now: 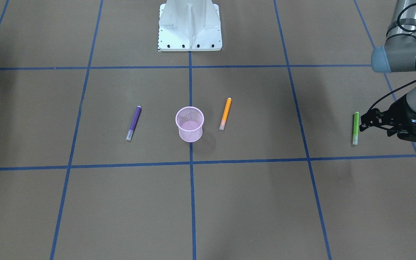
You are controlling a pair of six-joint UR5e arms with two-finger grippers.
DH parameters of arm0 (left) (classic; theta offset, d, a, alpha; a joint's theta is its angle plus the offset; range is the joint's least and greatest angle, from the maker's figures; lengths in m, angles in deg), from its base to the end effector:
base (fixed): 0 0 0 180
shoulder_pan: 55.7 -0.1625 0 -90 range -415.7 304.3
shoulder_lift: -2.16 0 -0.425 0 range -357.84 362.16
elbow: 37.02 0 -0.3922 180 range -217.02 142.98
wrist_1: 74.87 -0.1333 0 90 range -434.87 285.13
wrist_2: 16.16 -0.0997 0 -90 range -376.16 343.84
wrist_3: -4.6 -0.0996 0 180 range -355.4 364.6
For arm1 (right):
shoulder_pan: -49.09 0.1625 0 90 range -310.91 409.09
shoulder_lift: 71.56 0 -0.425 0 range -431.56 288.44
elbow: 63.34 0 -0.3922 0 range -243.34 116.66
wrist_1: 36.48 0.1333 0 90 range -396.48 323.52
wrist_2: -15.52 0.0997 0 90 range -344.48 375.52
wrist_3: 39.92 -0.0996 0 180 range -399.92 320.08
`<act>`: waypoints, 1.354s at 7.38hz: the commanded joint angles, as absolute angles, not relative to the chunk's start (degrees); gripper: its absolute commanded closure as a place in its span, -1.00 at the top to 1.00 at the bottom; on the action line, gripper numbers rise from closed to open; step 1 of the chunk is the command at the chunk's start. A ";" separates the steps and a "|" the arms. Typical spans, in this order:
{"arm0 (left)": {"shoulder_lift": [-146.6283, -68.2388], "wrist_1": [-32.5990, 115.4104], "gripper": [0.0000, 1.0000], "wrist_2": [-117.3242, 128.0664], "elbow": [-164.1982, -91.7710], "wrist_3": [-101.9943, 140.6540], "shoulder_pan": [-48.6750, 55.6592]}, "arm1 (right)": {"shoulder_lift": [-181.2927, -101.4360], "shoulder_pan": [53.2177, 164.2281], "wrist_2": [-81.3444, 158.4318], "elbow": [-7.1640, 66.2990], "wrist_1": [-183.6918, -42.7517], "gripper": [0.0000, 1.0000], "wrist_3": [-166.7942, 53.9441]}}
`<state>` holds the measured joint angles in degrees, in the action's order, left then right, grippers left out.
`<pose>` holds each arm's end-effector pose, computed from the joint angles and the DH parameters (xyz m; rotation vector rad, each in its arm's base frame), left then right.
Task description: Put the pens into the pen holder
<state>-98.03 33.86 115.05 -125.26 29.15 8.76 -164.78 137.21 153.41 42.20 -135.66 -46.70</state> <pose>0.1916 -0.5580 0.5445 0.1120 0.8313 0.1867 0.0442 -0.4642 0.5644 -0.0117 -0.8372 0.0576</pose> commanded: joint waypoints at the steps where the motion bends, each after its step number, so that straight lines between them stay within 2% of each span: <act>1: -98.47 35.34 0.99 112.27 -123.68 31.48 6.45 | -165.16 137.16 153.42 40.90 -135.62 0.99 -46.69; 4: -98.91 35.34 0.97 109.70 -122.80 32.37 3.45 | -164.99 137.16 153.33 40.90 -135.53 0.99 -46.69; 8: -98.83 40.51 0.82 109.70 -117.89 31.85 2.48 | -164.63 137.16 153.33 40.90 -135.61 0.99 -46.69; 9: -98.83 42.01 0.75 109.78 -117.35 31.76 2.48 | -164.46 137.16 153.33 40.90 -135.53 0.99 -46.69; 10: -98.56 42.11 0.59 109.87 -117.43 31.76 2.48 | -164.37 137.07 153.25 40.90 -135.61 0.99 -46.69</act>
